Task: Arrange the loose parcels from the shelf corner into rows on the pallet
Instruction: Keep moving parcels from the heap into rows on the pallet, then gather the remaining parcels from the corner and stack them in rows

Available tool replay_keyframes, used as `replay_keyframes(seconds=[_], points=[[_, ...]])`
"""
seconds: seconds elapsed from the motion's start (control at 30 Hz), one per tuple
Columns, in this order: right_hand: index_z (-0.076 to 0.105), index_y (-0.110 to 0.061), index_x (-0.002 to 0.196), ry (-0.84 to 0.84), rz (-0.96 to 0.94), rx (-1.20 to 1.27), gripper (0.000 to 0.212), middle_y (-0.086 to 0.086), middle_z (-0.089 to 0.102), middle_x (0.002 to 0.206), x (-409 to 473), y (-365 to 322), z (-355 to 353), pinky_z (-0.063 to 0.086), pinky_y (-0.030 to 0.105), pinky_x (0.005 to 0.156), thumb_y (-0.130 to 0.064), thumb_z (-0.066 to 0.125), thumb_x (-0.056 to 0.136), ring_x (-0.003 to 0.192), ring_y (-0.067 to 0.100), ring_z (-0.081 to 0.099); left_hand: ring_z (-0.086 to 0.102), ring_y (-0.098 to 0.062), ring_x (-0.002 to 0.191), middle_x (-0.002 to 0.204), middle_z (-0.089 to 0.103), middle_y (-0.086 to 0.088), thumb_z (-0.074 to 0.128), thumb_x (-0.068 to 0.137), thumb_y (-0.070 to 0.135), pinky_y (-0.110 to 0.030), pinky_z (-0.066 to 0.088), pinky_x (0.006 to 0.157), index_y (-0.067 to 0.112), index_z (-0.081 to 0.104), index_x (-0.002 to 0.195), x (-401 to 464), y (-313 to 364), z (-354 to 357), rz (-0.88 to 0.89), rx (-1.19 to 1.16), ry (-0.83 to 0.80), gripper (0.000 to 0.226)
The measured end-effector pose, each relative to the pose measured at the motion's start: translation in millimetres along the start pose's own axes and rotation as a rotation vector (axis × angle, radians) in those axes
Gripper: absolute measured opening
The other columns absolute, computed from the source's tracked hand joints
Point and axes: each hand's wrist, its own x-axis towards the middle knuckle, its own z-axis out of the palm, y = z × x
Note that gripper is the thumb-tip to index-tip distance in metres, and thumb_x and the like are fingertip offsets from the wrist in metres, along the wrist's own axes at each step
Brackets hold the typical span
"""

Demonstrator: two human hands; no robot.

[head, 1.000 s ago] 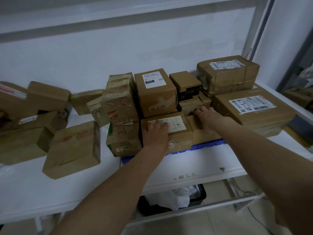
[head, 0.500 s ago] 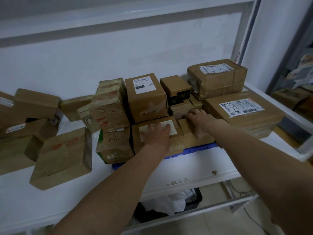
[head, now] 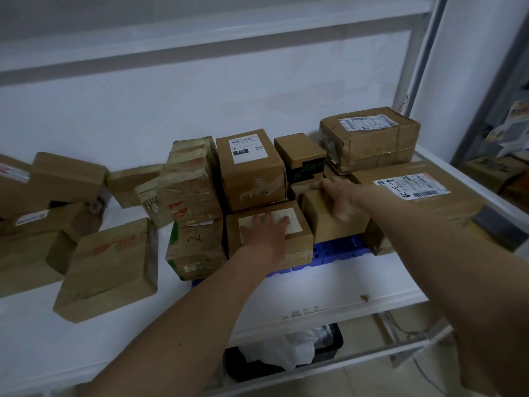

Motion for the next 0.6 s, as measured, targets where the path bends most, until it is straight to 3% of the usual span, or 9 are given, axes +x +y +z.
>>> replay_keyframes(seconds=[0.17, 0.3, 0.43, 0.5, 0.6], points=[[0.02, -0.021, 0.148, 0.064, -0.042, -0.056, 0.098, 0.012, 0.032, 0.141, -10.8, -3.6, -28.8, 0.039, 0.046, 0.101, -0.006, 0.076, 0.068, 0.133, 0.034, 0.029, 0.019, -0.032, 0.141, 0.153, 0.021, -0.005, 0.067, 0.081, 0.047, -0.056, 0.029, 0.11, 0.028, 0.018, 0.149, 0.8, -7.8, -3.3, 0.016, -0.196, -0.032, 0.085], [0.023, -0.024, 0.146, 0.121, -0.072, -0.019, 0.097, 0.01, 0.034, 0.138, -23.0, -10.3, -49.6, 0.035, 0.049, 0.102, -0.014, 0.078, 0.068, 0.132, 0.034, 0.028, 0.034, -0.027, 0.132, 0.144, 0.034, -0.007, 0.078, 0.065, 0.054, -0.043, 0.039, 0.104, 0.022, 0.029, 0.143, -1.1, -14.2, -12.9, -0.113, -0.492, 0.047, 0.098], [0.029, -0.03, 0.144, 0.063, -0.211, 0.128, 0.09, 0.005, 0.038, 0.135, -35.0, -24.2, -61.6, 0.038, 0.043, 0.09, -0.019, 0.079, 0.07, 0.124, 0.031, 0.039, 0.027, -0.033, 0.137, 0.149, 0.028, -0.011, 0.08, 0.061, 0.057, -0.046, 0.035, 0.107, 0.019, 0.018, 0.147, -8.1, -25.7, -17.5, -0.259, -0.576, 0.091, 0.112], [0.028, -0.032, 0.145, 0.042, -0.3, 0.168, 0.091, 0.003, 0.036, 0.138, -38.0, -37.1, -59.1, 0.038, 0.044, 0.096, -0.02, 0.079, 0.071, 0.126, 0.03, 0.039, 0.025, -0.033, 0.138, 0.149, 0.025, -0.011, 0.082, 0.058, 0.057, -0.047, 0.033, 0.108, 0.021, 0.011, 0.15, -13.2, -30.9, -18.6, -0.298, -0.626, 0.148, 0.121], [0.027, -0.028, 0.147, 0.122, -0.351, 0.158, 0.091, 0.004, 0.034, 0.141, -34.0, -61.0, -46.0, 0.038, 0.045, 0.105, -0.023, 0.079, 0.072, 0.128, 0.029, 0.037, 0.033, -0.031, 0.134, 0.145, 0.031, -0.013, 0.082, 0.056, 0.059, -0.047, 0.038, 0.106, 0.018, 0.016, 0.147, -20.7, -37.8, -18.8, -0.34, -0.603, 0.227, 0.119]])
